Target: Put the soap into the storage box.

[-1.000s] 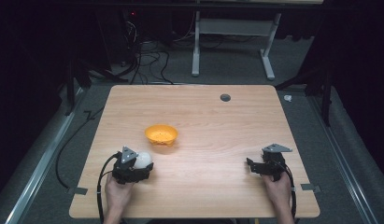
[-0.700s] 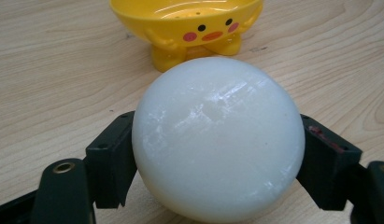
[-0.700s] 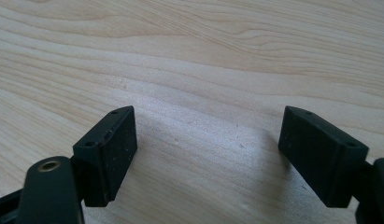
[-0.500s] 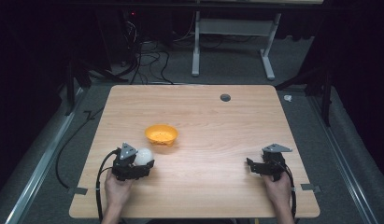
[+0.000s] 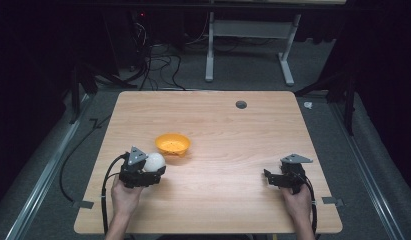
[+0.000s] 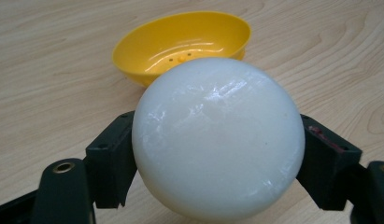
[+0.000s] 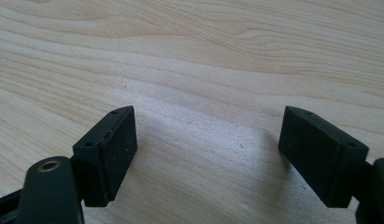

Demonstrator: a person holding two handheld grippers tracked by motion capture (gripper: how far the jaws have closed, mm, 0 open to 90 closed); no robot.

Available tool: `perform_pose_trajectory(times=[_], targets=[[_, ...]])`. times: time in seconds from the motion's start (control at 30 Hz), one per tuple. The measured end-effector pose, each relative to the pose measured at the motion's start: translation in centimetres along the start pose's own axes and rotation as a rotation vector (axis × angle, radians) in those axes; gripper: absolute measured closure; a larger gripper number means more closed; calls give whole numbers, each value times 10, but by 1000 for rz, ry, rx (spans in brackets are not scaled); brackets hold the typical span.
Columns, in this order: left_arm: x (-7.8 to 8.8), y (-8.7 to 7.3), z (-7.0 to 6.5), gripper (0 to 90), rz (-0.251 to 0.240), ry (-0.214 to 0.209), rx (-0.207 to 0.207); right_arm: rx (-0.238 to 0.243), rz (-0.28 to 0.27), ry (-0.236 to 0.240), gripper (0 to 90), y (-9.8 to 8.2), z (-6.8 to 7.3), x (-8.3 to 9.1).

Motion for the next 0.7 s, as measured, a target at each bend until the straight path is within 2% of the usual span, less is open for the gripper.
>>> perform_pose_trajectory(times=[0.3, 0.53, 0.7], targets=[[-1, 15, -5, 244, -6, -18, -19, 1, 0, 1, 203, 0, 0, 0], [-1, 23, -6, 244, -13, -40, -7, 1, 0, 2, 203, 0, 0, 0], [-2, 27, -8, 244, -10, -47, -14, 2, 0, 2, 203, 0, 0, 0]])
Point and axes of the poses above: each handheld gripper's, and its own axes: x roughly backward along the jaws, y roughly out of its top, z roughly to its left, the point moved 5 cm from there along -x, roughly forward along the jaws, and after that the axes turned 11 degrees about x, right-handed, at the moved point
